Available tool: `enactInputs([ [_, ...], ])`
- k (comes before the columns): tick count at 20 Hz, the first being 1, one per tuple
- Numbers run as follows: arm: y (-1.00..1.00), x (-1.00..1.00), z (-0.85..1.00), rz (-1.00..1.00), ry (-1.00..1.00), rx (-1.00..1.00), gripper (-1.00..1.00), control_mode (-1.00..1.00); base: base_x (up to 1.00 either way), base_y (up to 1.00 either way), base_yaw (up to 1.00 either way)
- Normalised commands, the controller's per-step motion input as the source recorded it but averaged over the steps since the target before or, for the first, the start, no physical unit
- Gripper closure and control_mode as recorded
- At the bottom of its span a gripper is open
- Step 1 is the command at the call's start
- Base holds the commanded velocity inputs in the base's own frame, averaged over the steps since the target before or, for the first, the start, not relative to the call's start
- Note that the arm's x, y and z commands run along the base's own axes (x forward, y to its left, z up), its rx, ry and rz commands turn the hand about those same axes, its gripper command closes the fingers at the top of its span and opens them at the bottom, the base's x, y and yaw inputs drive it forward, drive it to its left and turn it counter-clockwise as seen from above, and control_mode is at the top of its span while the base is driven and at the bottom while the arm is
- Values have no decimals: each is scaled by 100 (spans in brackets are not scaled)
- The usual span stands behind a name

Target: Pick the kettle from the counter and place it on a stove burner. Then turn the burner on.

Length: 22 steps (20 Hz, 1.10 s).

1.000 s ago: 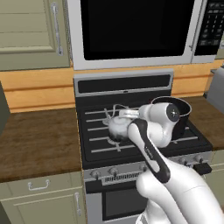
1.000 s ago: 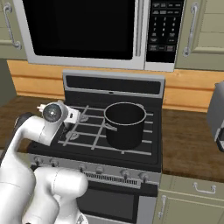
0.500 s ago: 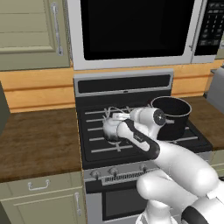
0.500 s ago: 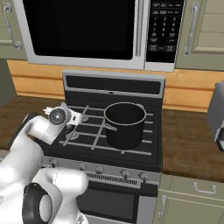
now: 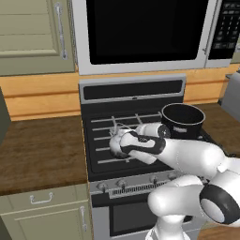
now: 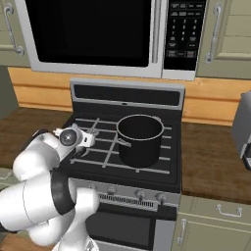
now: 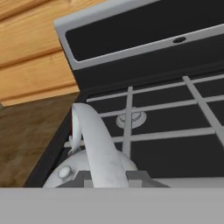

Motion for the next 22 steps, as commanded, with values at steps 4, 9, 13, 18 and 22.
enactInputs([
  [4,0,26,-13,0,-1,0,100,-100,0,0,0],
  [9,0,22,-1,0,0,0,100,-100,0,0,0],
  [13,0,16,0,0,0,0,100,-100,0,0,0],
  [18,0,26,-9,0,0,0,100,-100,0,0,0],
  [22,0,1,-1,0,1,1,100,-100,0,0,0],
])
